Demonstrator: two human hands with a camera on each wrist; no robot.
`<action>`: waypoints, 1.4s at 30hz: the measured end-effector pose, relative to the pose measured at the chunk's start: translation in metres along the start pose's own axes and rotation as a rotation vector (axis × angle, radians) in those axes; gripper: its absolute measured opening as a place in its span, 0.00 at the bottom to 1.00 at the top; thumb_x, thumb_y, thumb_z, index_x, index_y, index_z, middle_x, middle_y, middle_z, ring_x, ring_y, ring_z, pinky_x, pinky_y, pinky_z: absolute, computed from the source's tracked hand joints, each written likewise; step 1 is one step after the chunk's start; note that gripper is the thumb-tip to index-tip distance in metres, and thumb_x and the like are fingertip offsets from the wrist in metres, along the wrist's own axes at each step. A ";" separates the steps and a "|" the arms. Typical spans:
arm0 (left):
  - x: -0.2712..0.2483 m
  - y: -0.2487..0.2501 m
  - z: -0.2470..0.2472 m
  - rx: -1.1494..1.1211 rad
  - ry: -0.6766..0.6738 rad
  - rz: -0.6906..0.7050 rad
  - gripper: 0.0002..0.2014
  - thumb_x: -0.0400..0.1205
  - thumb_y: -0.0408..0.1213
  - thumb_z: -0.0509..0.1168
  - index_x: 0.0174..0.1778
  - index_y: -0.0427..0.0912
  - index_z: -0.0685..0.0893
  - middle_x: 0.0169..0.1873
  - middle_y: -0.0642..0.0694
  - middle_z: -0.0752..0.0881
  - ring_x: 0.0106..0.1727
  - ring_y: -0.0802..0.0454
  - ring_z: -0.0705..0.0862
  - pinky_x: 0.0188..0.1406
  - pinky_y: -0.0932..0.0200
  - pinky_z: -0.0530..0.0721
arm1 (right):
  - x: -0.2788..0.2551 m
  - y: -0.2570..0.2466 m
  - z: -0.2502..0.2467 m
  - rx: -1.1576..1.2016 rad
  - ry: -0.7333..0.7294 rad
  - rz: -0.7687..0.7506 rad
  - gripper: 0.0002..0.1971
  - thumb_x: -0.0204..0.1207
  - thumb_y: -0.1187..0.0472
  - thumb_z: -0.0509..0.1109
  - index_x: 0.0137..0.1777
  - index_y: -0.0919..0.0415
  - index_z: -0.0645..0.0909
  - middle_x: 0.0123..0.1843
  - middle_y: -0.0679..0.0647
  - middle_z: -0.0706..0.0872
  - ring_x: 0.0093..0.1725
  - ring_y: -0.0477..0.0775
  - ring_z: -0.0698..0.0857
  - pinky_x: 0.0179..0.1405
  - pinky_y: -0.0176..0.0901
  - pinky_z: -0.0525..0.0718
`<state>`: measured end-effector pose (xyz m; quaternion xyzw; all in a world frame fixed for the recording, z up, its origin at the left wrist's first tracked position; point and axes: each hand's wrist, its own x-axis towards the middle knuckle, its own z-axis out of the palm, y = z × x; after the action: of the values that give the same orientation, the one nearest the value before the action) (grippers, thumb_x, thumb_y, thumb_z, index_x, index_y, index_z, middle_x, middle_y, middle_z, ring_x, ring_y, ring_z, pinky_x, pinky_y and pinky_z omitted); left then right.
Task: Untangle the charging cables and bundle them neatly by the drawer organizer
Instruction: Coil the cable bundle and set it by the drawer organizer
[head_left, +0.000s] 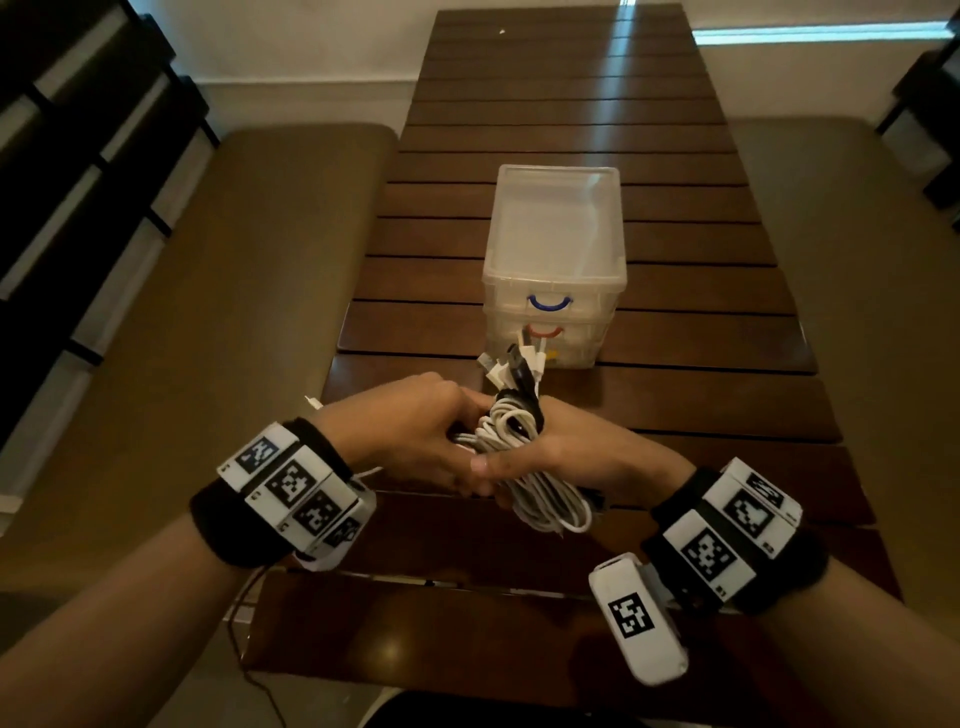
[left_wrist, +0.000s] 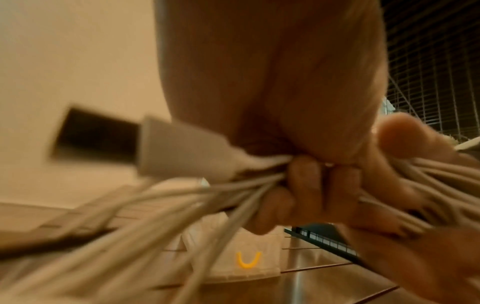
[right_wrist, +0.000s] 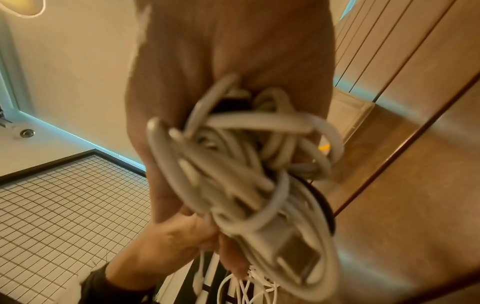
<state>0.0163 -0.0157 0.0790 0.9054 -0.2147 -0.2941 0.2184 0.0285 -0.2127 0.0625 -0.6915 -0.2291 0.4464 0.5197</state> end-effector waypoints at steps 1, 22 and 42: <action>-0.001 -0.002 -0.004 0.022 -0.023 -0.028 0.16 0.68 0.62 0.73 0.44 0.57 0.87 0.34 0.58 0.88 0.35 0.60 0.84 0.37 0.54 0.84 | -0.001 -0.003 -0.001 0.000 -0.005 0.020 0.19 0.77 0.57 0.76 0.66 0.64 0.82 0.52 0.60 0.92 0.48 0.59 0.90 0.51 0.50 0.88; -0.036 -0.101 0.020 -0.047 -0.061 -0.586 0.14 0.74 0.58 0.73 0.40 0.51 0.86 0.32 0.50 0.90 0.34 0.56 0.87 0.34 0.61 0.80 | 0.001 0.009 0.002 -0.279 0.224 0.164 0.13 0.73 0.64 0.75 0.40 0.76 0.80 0.31 0.68 0.88 0.26 0.61 0.85 0.40 0.54 0.88; -0.018 -0.006 0.024 0.074 0.122 -0.101 0.50 0.73 0.67 0.64 0.84 0.61 0.41 0.80 0.68 0.38 0.81 0.64 0.41 0.84 0.52 0.45 | -0.012 0.003 -0.006 -0.355 0.325 0.147 0.08 0.71 0.65 0.77 0.44 0.61 0.80 0.36 0.56 0.87 0.27 0.46 0.82 0.30 0.43 0.83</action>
<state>-0.0102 -0.0078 0.0666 0.9388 -0.1656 -0.2407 0.1826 0.0274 -0.2269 0.0647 -0.8495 -0.1667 0.3185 0.3862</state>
